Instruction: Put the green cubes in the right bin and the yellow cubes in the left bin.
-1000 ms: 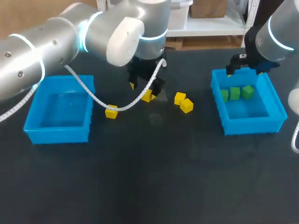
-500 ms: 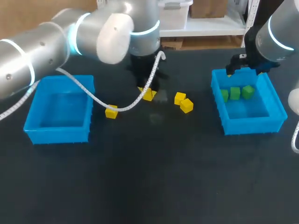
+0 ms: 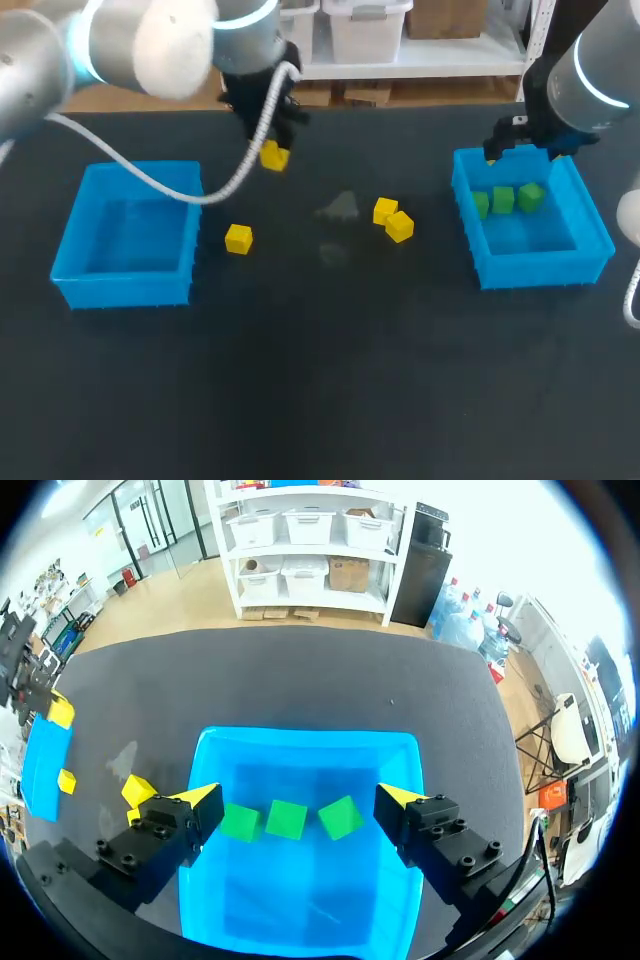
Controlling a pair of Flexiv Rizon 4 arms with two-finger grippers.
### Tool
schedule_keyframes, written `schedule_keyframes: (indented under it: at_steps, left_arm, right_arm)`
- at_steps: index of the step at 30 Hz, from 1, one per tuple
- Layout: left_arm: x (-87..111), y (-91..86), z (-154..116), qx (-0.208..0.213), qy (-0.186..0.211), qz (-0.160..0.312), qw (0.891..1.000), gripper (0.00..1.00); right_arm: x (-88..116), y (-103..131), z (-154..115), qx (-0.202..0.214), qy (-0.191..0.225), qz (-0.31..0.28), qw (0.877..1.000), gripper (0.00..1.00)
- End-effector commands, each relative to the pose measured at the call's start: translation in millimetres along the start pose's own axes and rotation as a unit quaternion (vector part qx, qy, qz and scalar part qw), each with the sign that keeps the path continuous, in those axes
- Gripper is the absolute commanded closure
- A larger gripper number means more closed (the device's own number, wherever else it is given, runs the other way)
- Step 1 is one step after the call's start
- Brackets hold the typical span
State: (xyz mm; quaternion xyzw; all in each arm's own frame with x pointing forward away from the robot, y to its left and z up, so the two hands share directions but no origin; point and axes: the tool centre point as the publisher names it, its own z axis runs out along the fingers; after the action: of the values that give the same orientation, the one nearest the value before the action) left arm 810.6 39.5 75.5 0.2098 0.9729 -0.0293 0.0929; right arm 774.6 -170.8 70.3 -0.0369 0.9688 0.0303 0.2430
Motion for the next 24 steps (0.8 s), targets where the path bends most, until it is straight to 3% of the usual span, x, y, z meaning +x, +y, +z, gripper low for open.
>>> schedule_keyframes:
  at_steps: [1, 6, 8, 14, 24]
  left_arm:
    - [27.3, 32.8, -46, 0.0, -0.038, 0.004, 0.999, 1.0]
    - [51.7, 70.7, -67, -0.01, -0.041, -0.015, 0.999, 1.0]
    - [64.9, 77.9, -74, -0.011, -0.038, -0.025, 0.999, 1.0]
    - [97.7, 110.1, -75, -0.029, -0.02, -0.06, 0.998, 1.0]
    - [146.8, 128.8, -56, -0.029, 0.01, -0.104, 0.994, 1.0]
  right_arm:
    - [1, 0, -1, 0.001, -0.002, 0.0, 1.0, 0.0]
    - [1, 0, -1, 0.001, -0.002, 0.0, 1.0, 0.0]
    - [1, 0, -1, 0.001, -0.002, 0.0, 1.0, 0.0]
    - [1, 0, -1, 0.001, -0.002, 0.0, 1.0, 0.0]
    - [1, 0, -1, 0.001, -0.002, 0.0, 1.0, 0.0]
